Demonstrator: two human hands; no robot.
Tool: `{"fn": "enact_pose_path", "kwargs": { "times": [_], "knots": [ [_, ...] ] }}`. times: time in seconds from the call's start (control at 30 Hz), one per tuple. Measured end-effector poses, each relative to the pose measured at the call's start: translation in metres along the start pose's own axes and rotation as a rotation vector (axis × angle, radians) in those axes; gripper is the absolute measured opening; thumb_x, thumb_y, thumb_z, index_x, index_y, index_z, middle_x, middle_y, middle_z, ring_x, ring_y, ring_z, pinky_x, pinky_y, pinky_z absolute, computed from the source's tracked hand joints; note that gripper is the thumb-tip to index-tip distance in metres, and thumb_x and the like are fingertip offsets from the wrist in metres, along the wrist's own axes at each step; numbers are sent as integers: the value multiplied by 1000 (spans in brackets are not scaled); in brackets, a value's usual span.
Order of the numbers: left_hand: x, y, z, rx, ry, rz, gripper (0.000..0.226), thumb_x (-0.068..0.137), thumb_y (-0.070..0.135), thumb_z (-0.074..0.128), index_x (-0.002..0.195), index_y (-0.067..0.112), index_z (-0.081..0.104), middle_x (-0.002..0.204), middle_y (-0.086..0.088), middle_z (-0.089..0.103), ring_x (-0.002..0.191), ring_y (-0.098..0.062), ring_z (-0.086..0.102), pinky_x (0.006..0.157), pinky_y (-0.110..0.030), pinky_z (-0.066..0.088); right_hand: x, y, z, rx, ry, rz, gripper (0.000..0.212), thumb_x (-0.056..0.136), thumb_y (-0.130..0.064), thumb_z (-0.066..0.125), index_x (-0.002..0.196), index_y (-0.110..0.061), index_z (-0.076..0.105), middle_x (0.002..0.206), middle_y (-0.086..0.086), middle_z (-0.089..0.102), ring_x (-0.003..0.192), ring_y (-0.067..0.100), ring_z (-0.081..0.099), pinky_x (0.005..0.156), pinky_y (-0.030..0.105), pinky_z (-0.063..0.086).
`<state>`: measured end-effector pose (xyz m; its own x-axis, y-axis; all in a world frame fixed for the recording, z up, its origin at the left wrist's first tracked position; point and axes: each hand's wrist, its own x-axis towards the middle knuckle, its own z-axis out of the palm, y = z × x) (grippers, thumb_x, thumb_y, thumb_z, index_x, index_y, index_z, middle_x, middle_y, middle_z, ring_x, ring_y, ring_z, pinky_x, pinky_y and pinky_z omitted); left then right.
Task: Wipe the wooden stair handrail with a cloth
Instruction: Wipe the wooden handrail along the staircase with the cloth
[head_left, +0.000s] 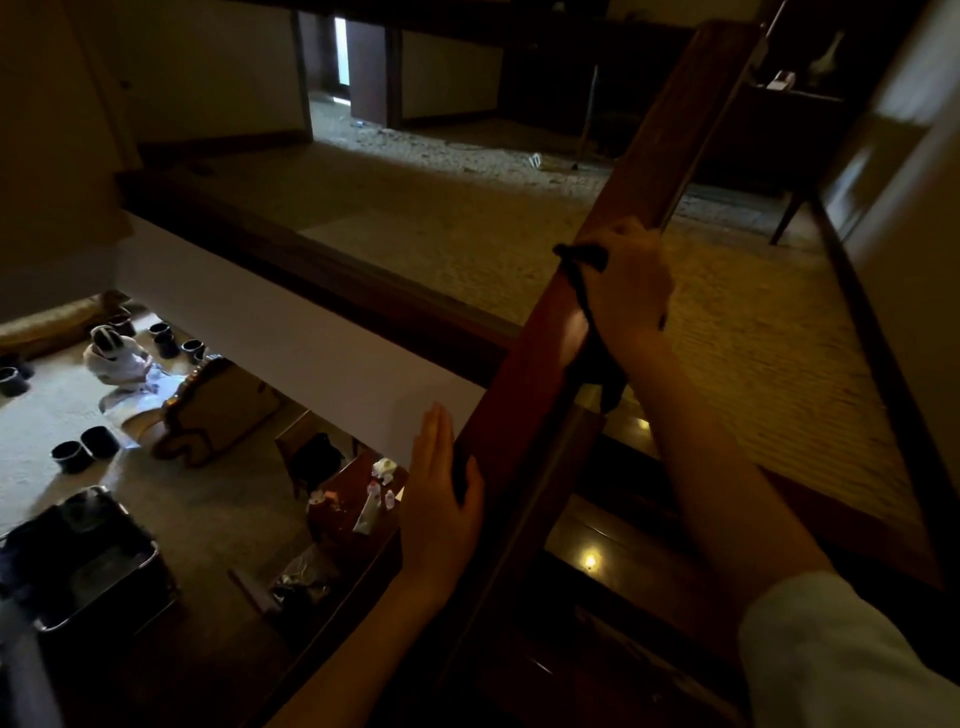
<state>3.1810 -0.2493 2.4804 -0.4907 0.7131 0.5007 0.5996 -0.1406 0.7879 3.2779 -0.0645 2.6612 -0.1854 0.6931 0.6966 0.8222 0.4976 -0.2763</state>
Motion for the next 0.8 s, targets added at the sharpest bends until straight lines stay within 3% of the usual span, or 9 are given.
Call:
{"fn": "enact_pose_path", "kwargs": {
  "times": [0.13, 0.27, 0.37, 0.43, 0.5, 0.6, 0.67, 0.73, 0.8],
  "knots": [
    [3, 0, -2, -138, -45, -46, 54, 102, 11, 44, 150, 17, 20, 159, 2, 21, 146, -6, 18, 108, -1, 14, -83, -20, 6, 27, 29, -93, 16, 85, -11, 71, 100, -12, 74, 107, 10, 64, 100, 32, 58, 70, 27, 40],
    [-7, -14, -22, -398, 113, -233, 46, 104, 4, 33, 150, 9, 30, 156, -4, 32, 142, -7, 32, 115, -21, 29, -216, -80, 26, 62, -205, -370, 13, 72, -16, 83, 81, -18, 75, 88, 2, 69, 73, 22, 63, 48, 25, 45],
    [-28, -45, -51, -474, 176, -393, 41, 105, 13, 35, 146, 17, 39, 148, 2, 43, 133, -4, 44, 111, -31, 40, -264, -105, 38, 61, -281, -366, 15, 73, -19, 81, 86, -16, 74, 91, 2, 69, 73, 19, 63, 49, 25, 47],
    [-36, -61, -66, -497, 167, -495, 37, 105, 18, 38, 142, 21, 44, 140, 6, 49, 130, -11, 47, 110, -40, 41, -261, -108, 41, 90, -341, -264, 18, 82, -22, 75, 99, -15, 73, 102, 4, 67, 87, 21, 61, 60, 29, 53],
    [-36, -62, -73, -606, 78, -507, 33, 104, 25, 41, 136, 24, 48, 131, 7, 56, 125, -15, 53, 103, -38, 46, -244, -109, 39, 206, -330, -87, 21, 90, -26, 68, 108, -15, 70, 112, 2, 61, 100, 17, 56, 75, 30, 52],
    [-27, -41, -73, -780, -134, -381, 35, 99, 40, 44, 134, 32, 46, 124, 16, 62, 117, -7, 60, 86, -20, 52, -218, -125, 24, 685, -190, 229, 23, 97, -29, 59, 116, -18, 65, 114, -5, 55, 105, 3, 55, 87, 18, 45],
    [-18, -27, -73, -799, -145, -323, 54, 94, 45, 51, 143, 27, 38, 128, 18, 58, 114, 2, 58, 82, -12, 50, -213, -139, 21, 878, -300, 245, 27, 100, -36, 48, 122, -25, 58, 118, -15, 53, 110, -6, 53, 93, 16, 46],
    [-6, -25, -77, -818, -38, -349, 67, 86, 50, 58, 145, 27, 36, 129, 17, 53, 111, 8, 57, 81, -9, 49, -214, -141, 22, 863, -400, 182, 29, 101, -41, 41, 124, -31, 55, 119, -21, 56, 112, -9, 55, 92, 15, 47],
    [6, -37, -85, -740, 49, -318, 50, 86, 47, 60, 133, 40, 43, 124, 25, 51, 111, 12, 54, 85, -7, 47, -213, -135, 21, 781, -333, 178, 30, 103, -35, 43, 124, -25, 60, 121, -14, 61, 113, -2, 57, 93, 20, 47]
  ]
}}
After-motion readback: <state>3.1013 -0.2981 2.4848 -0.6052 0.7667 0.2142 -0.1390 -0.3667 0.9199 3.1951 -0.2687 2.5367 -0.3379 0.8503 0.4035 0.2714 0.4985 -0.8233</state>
